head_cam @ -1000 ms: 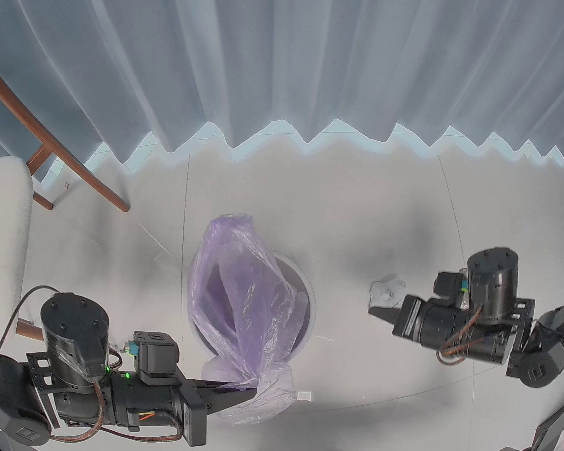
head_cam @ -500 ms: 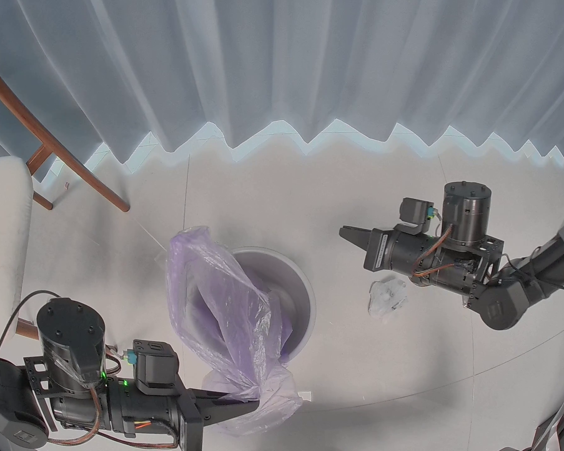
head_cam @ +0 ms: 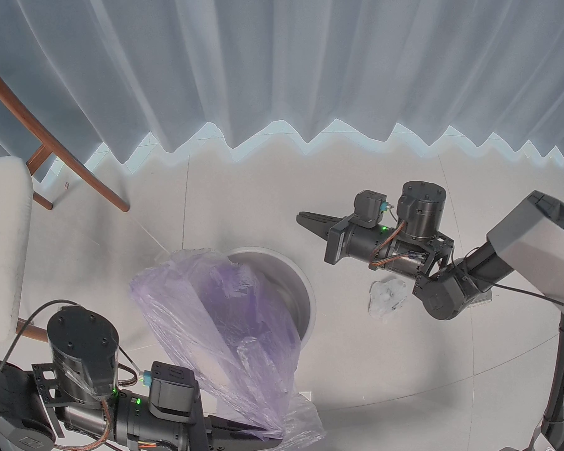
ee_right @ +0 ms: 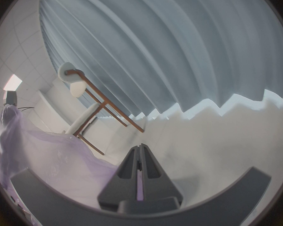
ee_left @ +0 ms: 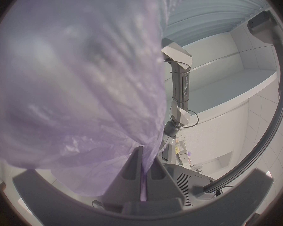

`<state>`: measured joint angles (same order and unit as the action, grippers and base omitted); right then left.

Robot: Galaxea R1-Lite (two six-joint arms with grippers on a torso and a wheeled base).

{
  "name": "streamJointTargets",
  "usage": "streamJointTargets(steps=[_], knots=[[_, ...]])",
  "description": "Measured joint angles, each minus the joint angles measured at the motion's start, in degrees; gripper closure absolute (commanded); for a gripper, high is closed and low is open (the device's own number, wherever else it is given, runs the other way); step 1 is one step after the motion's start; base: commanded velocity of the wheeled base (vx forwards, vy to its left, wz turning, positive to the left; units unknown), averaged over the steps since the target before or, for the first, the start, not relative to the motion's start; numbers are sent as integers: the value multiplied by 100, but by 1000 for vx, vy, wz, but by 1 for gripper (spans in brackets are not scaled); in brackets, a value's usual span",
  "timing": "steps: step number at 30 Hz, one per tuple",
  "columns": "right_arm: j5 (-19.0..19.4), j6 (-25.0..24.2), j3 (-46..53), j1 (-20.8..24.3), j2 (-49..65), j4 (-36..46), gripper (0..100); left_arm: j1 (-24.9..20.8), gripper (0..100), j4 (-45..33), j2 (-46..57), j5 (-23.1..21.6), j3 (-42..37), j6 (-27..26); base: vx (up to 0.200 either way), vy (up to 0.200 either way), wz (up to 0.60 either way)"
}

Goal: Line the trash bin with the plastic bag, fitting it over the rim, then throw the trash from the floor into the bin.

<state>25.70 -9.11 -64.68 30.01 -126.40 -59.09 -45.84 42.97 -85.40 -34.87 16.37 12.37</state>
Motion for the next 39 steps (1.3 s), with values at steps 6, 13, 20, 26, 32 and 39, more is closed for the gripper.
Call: streamJointTargets(steps=[6,13,20,26,32,39], knots=[[185,11,-417,221,-469,-848,100,-18,100,7,-107,-11,0,-1,0,0,0],[742,30,-502,524,-935,-1818,100,20,100,9,-162,-13,-12,2,0,0,0],[1169,191,462,673,-1080,-2365,100,78,100,9,-179,-16,-12,7,0,0,0],[1424,400,1719,811,-1111,-2877,100,135,100,30,-178,-17,-9,13,0,0,0],[1626,758,2671,890,-1117,-2989,100,171,100,44,-179,-24,9,11,0,0,0],[1645,222,2940,549,-944,-2989,100,118,100,-61,-193,-38,68,10,0,0,0]])
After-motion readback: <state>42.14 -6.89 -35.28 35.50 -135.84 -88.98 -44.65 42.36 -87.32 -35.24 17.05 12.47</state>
